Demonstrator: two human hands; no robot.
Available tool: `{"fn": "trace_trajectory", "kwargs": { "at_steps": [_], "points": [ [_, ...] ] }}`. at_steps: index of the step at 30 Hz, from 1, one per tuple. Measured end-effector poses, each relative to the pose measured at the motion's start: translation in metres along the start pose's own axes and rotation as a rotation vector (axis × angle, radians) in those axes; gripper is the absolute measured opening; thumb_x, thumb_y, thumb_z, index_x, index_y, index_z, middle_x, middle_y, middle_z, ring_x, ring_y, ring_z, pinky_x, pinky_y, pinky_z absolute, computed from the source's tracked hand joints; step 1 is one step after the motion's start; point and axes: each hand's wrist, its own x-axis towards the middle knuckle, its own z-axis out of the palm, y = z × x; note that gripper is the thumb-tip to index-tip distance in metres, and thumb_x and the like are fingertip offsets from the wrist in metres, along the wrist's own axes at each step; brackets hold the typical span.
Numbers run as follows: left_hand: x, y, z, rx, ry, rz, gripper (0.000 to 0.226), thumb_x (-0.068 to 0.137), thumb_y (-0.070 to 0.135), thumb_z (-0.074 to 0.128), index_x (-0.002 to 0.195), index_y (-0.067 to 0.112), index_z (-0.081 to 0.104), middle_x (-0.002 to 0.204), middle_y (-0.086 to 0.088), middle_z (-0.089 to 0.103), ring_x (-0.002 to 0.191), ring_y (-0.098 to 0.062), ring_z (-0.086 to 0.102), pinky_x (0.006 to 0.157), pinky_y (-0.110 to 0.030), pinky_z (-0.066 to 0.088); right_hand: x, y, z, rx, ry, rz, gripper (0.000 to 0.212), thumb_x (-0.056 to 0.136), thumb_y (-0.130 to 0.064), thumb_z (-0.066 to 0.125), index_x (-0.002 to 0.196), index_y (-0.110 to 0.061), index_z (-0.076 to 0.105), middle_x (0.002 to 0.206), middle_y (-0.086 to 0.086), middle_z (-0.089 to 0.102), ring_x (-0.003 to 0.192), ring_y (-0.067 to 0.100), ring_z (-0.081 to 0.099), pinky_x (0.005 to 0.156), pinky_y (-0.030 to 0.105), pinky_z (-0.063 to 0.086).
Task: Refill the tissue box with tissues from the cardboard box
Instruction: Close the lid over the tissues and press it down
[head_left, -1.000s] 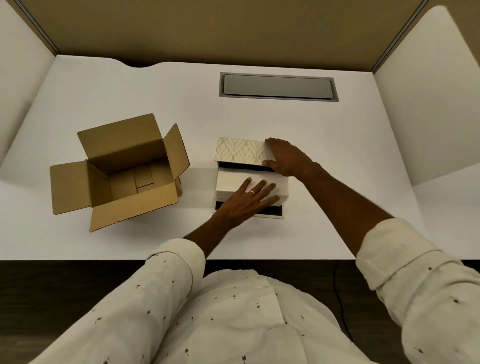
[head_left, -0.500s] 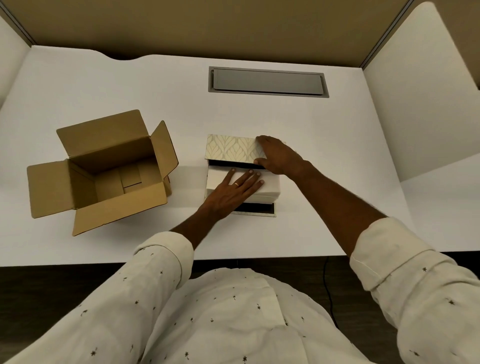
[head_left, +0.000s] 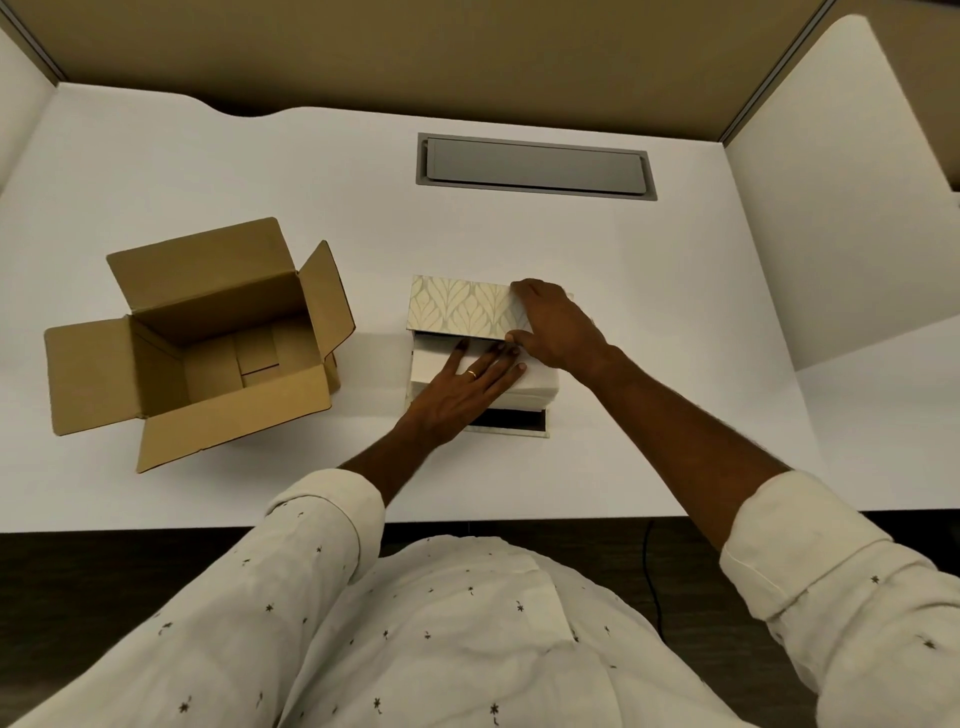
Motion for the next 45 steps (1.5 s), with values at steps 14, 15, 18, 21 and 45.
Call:
{"fn": "trace_trajectory", "kwargs": {
  "at_steps": [14, 15, 18, 21, 45],
  "points": [
    [-0.021, 0.008, -0.001, 0.064, 0.179, 0.352, 0.079, 0.082, -0.004, 0.071, 0.152, 0.005, 0.035, 0.149, -0.017, 0.049, 0.13, -0.035, 0.054, 0.111, -0.046, 0.042, -0.023, -0.008, 0.013, -0.122, 0.144, 0.006, 0.072, 0.087, -0.039, 0.07, 0.147, -0.011, 0.041, 0.15, 0.008, 0.046, 0.137, 0.029, 0.042, 0.107, 0.047, 0.041],
    [-0.027, 0.01, -0.001, 0.055, 0.165, 0.343, 0.08, 0.08, -0.003, 0.075, 0.15, 0.006, 0.038, 0.145, -0.016, 0.054, 0.126, -0.033, 0.057, 0.108, -0.044, 0.045, -0.024, -0.008, 0.014, -0.125, 0.151, 0.008, 0.072, 0.087, -0.039, 0.07, 0.147, -0.012, 0.041, 0.15, 0.007, 0.046, 0.137, 0.028, 0.042, 0.107, 0.047, 0.04],
    [-0.044, 0.012, 0.006, 0.002, 0.137, 0.228, 0.075, 0.087, 0.0, 0.068, 0.153, 0.008, 0.034, 0.151, -0.013, 0.048, 0.136, -0.031, 0.05, 0.116, -0.043, 0.034, -0.03, -0.008, 0.019, -0.128, 0.186, 0.011, 0.073, 0.086, -0.041, 0.07, 0.147, -0.015, 0.041, 0.15, 0.004, 0.046, 0.137, 0.026, 0.041, 0.107, 0.045, 0.037],
    [-0.055, 0.01, 0.009, -0.034, 0.098, 0.105, 0.065, 0.098, 0.009, 0.056, 0.156, 0.008, 0.027, 0.158, -0.013, 0.038, 0.145, -0.031, 0.039, 0.121, -0.044, 0.024, -0.037, -0.009, 0.024, -0.153, 0.232, 0.002, 0.071, 0.085, -0.042, 0.071, 0.145, -0.017, 0.043, 0.147, 0.001, 0.048, 0.135, 0.023, 0.043, 0.105, 0.044, 0.037],
    [-0.096, 0.028, 0.013, -0.211, 0.187, 0.008, 0.037, 0.092, 0.021, 0.065, 0.128, 0.015, 0.061, 0.125, -0.007, 0.066, 0.109, -0.025, 0.064, 0.09, -0.036, 0.052, -0.096, -0.012, 0.096, -0.187, 0.36, -0.063, 0.037, 0.086, -0.022, 0.071, 0.121, -0.021, 0.057, 0.121, -0.002, 0.061, 0.113, 0.022, 0.056, 0.09, 0.034, 0.045]
  ]
}}
